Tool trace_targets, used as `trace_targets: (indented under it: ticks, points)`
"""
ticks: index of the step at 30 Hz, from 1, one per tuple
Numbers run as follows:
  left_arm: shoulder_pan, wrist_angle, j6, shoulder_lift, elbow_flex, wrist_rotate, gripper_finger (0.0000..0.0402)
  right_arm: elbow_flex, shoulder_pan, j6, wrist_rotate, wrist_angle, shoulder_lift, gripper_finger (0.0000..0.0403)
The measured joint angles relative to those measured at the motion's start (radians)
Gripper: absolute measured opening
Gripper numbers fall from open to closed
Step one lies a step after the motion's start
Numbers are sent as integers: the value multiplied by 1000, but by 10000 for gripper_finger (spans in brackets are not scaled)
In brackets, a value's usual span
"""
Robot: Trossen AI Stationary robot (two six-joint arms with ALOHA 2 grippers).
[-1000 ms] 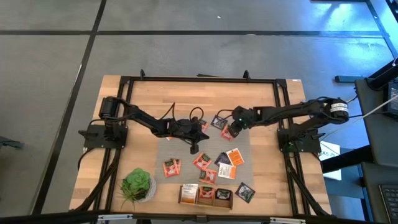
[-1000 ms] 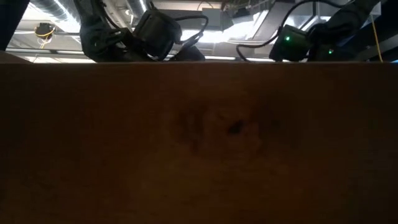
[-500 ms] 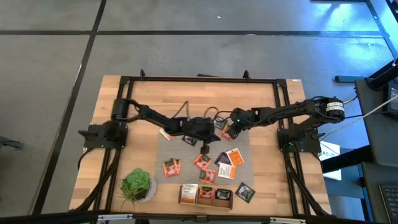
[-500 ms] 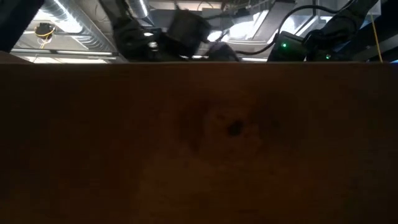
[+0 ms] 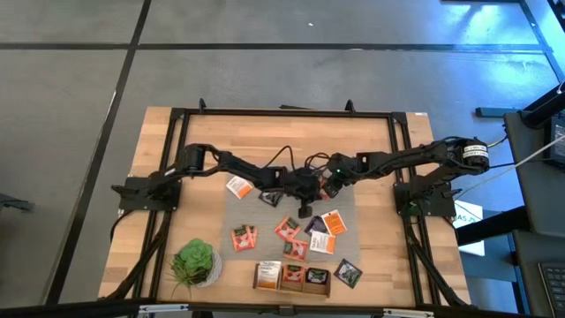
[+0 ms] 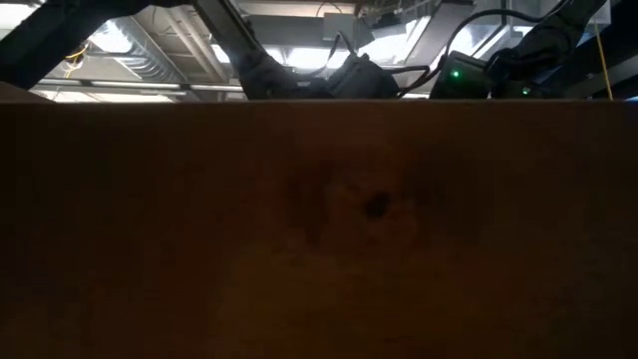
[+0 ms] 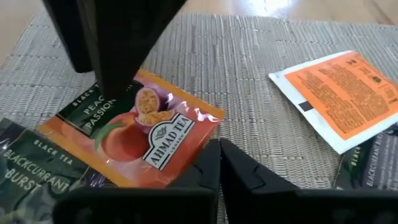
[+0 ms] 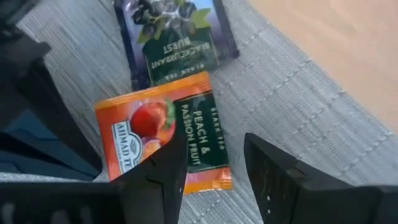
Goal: Pick & Place Tea
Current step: Put the orange tea bag into the middle section of the wooden organizer
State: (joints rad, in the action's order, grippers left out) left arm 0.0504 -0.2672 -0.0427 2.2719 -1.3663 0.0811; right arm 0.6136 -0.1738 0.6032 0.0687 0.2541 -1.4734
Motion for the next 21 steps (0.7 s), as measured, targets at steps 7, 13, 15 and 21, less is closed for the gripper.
trace_targets:
  ticks: [7, 13, 15, 21]
  points:
    - [8, -3, -33, 26, -4, 5, 2, 0, 0, 48, -20, 15, 0, 159]
    - [9, -3, -40, 29, -2, 10, 2, 0, 0, -6, 27, 4, 0, 159]
    - [9, -3, -41, 29, -2, 10, 2, 0, 0, -7, 42, -3, 1, 159]
    - [9, -5, -41, 30, 0, 10, 2, 0, 0, 44, 32, 63, 1, 159]
